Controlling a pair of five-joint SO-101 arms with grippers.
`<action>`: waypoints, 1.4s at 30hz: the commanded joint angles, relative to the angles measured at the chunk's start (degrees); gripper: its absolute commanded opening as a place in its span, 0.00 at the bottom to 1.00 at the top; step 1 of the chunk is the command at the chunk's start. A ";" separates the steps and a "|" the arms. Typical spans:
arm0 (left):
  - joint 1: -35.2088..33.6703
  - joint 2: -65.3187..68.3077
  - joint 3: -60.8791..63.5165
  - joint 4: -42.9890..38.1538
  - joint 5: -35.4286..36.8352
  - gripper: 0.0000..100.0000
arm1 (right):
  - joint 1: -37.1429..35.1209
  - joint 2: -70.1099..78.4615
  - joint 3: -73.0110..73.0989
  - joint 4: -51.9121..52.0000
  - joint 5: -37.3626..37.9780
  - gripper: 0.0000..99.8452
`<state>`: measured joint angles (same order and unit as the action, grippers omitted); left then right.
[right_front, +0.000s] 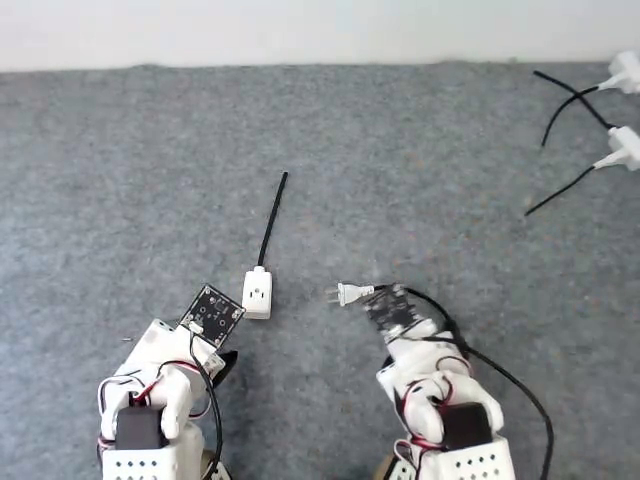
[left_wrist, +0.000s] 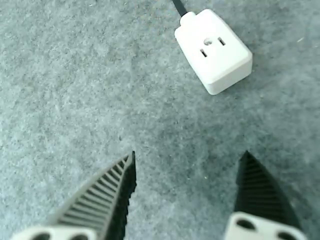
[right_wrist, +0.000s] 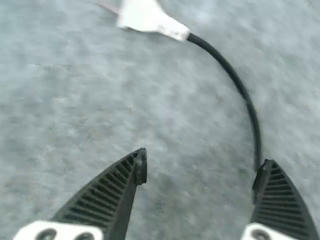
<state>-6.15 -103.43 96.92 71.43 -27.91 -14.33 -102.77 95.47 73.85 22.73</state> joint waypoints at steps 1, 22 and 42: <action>1.14 -0.70 -0.48 -0.18 -0.53 0.31 | -9.27 0.04 1.05 0.48 0.53 0.35; -8.18 -0.79 -11.21 -5.27 0.88 0.31 | 4.79 -0.04 -4.40 -2.42 0.79 0.35; -3.69 -0.70 -26.42 -1.76 12.13 0.32 | 16.13 0.57 -39.21 3.56 11.34 0.35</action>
<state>-10.29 -103.43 73.01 70.55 -16.84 6.68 -103.74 58.46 77.54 28.26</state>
